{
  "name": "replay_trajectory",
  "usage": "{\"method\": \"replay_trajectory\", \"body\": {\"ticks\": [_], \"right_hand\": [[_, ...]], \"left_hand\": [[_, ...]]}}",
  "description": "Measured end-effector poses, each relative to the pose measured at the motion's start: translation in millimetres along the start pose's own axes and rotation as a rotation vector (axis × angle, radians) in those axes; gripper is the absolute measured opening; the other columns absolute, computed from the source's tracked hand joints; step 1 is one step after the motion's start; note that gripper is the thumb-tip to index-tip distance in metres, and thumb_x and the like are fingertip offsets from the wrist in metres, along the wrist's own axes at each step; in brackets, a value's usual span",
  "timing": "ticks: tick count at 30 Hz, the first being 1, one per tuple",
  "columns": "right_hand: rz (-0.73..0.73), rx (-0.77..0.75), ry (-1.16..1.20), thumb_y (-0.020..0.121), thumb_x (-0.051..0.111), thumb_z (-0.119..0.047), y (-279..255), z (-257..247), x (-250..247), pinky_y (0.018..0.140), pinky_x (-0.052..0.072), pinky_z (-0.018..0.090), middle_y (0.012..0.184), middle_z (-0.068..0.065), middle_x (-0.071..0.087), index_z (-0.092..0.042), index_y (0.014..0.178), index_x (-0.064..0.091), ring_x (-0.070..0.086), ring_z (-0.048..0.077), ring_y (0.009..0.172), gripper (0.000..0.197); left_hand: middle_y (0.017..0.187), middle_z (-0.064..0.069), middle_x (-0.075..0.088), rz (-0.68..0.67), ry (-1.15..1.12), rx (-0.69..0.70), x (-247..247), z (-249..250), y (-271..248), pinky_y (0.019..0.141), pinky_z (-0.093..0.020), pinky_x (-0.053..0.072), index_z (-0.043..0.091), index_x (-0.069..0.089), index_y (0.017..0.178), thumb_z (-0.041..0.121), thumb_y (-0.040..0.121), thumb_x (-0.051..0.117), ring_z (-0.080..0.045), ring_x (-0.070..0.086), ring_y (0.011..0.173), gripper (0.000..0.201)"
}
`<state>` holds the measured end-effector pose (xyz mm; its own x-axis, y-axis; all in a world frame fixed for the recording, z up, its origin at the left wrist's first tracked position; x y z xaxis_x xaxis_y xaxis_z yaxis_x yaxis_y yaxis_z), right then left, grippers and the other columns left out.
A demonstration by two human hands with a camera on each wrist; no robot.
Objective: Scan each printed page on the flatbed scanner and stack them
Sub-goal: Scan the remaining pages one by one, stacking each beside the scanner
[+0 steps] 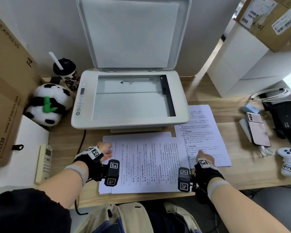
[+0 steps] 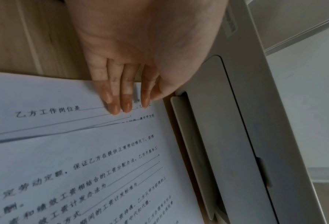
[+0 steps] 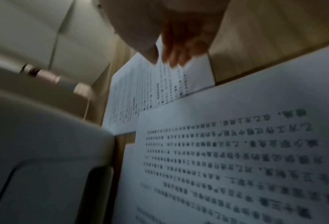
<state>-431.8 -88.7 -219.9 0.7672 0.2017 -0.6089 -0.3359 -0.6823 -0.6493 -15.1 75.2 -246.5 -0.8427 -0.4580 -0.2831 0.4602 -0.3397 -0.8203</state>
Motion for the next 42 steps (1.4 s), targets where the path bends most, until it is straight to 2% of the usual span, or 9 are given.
{"method": "replay_trajectory", "body": {"ticks": [5,9,12,15,20,23,29,32,42], "right_hand": [[-0.097,-0.141,-0.083,0.091,0.058,-0.033,-16.9,-37.3,37.7,0.092,0.043,0.037,0.115,0.022,0.063,0.002,0.115,0.062,0.059,0.034,0.106,0.043],[-0.089,-0.286,-0.109,0.083,0.066,-0.037,-25.3,-53.0,43.2,0.079,0.043,0.033,0.087,0.026,0.062,0.008,0.094,0.067,0.060,0.033,0.081,0.047],[-0.048,-0.393,-0.086,0.091,0.061,-0.023,-34.9,-64.3,37.9,0.096,0.043,0.035,0.120,0.024,0.062,0.010,0.113,0.063,0.057,0.036,0.114,0.040],[-0.102,-0.478,-0.023,0.093,0.058,-0.013,-41.2,-72.8,40.5,0.090,0.043,0.031,0.117,0.021,0.064,0.007,0.112,0.065,0.058,0.034,0.113,0.029],[-0.159,-0.499,0.063,0.090,0.050,0.003,-42.0,-74.9,40.4,0.080,0.045,0.030,0.094,0.018,0.064,0.000,0.094,0.070,0.056,0.027,0.089,0.021],[-0.104,-0.450,0.129,0.087,0.046,0.001,-35.0,-71.5,32.2,0.055,0.030,0.028,0.069,0.014,0.048,-0.005,0.068,0.058,0.039,0.023,0.064,0.024],[0.166,-0.410,0.280,0.081,0.046,0.000,-41.5,-81.2,-11.5,0.057,0.008,0.032,0.057,0.007,0.018,-0.011,0.057,0.032,0.014,0.020,0.061,0.030],[0.274,-0.471,0.342,0.074,0.040,-0.006,-59.7,-107.2,-37.5,0.057,0.005,0.033,0.057,0.005,0.014,-0.016,0.053,0.022,0.010,0.019,0.057,0.029],[0.366,-0.772,0.552,0.086,0.047,-0.023,-104.8,-246.5,-93.6,0.079,0.045,0.036,0.096,0.022,0.062,-0.015,0.075,0.057,0.050,0.022,0.079,0.016]], "left_hand": [[0.102,-0.021,0.057,-0.002,-0.022,0.006,0.2,-0.8,-0.6,0.050,-0.024,0.046,-0.004,0.051,0.127,0.011,0.097,0.046,-0.022,0.053,0.066,0.034],[0.109,-0.019,0.062,-0.024,-0.030,-0.008,0.7,-2.8,-1.7,0.057,-0.023,0.040,0.003,0.052,0.125,0.018,0.097,0.046,-0.019,0.054,0.064,0.033],[0.080,-0.010,0.057,-0.037,-0.036,-0.021,0.2,-4.4,-2.7,0.054,-0.024,0.036,0.007,0.052,0.115,0.020,0.097,0.047,-0.018,0.051,0.060,0.023],[0.072,-0.008,0.053,-0.042,-0.003,-0.025,-0.6,-4.6,-2.4,0.052,-0.025,0.033,0.005,0.051,0.106,0.015,0.095,0.050,-0.017,0.047,0.056,0.015],[0.120,-0.021,0.058,-0.053,0.073,0.016,-4.1,-2.1,5.5,0.078,-0.032,0.048,0.002,0.049,0.130,0.008,0.089,0.060,-0.019,0.055,0.075,0.043],[0.094,-0.015,0.058,-0.153,0.150,0.074,4.3,3.3,2.0,0.054,-0.025,0.044,0.002,0.052,0.123,0.008,0.083,0.068,-0.017,0.052,0.063,0.043],[0.066,-0.001,0.053,-0.366,0.489,0.172,13.4,28.6,-27.0,0.047,-0.022,0.023,0.016,0.069,0.074,0.043,0.064,0.082,-0.012,0.035,0.054,0.031],[0.049,0.006,0.041,-0.440,0.567,0.299,19.7,72.5,-59.9,0.041,-0.019,0.021,0.015,0.058,0.065,0.036,0.080,0.072,-0.007,0.030,0.041,0.029],[0.059,0.002,0.054,-0.153,-0.003,0.826,-55.1,248.9,-165.5,0.035,-0.013,0.021,0.012,0.064,0.083,0.022,0.087,0.065,-0.004,0.033,0.038,0.012]]}}
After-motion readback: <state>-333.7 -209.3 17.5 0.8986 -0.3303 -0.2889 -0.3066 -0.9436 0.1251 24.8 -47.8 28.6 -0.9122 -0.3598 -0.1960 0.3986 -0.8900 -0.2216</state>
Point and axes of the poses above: each hand's wrist, its own y-axis towards the middle knuckle, its own x-axis out of the palm, z = x × y, the point moved 10 cm from there along y, towards the middle knuckle
